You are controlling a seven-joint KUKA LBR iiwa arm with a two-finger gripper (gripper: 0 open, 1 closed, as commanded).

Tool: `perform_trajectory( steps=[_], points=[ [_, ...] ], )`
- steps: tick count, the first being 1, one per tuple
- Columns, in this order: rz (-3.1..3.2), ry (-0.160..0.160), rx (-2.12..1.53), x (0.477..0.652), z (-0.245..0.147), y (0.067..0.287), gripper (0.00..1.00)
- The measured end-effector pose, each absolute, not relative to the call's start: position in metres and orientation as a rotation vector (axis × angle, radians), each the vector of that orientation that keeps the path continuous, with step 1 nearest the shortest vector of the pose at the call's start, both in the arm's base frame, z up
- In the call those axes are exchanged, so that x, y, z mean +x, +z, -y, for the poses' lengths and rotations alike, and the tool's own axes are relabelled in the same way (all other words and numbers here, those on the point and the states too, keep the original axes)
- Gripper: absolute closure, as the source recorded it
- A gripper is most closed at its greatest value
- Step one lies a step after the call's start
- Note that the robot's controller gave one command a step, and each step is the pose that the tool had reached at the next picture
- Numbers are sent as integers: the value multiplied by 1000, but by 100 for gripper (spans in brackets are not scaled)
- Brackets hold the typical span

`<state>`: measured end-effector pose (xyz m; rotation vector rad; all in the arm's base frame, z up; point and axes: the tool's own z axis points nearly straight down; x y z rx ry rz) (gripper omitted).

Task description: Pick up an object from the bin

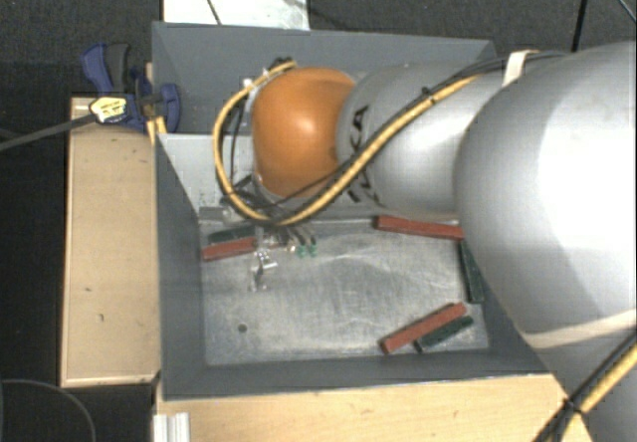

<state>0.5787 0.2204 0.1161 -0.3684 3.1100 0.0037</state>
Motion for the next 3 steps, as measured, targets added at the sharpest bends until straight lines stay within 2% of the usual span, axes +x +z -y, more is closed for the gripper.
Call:
perform_trajectory(
  steps=[1, 2, 3],
  points=[
    [-3110, 8, -335, 587, -205, 80, 100],
    [-3111, 8, -333, 587, -205, 80, 100],
    [-3103, 2, -471, 587, -202, 253, 100]
  ],
)
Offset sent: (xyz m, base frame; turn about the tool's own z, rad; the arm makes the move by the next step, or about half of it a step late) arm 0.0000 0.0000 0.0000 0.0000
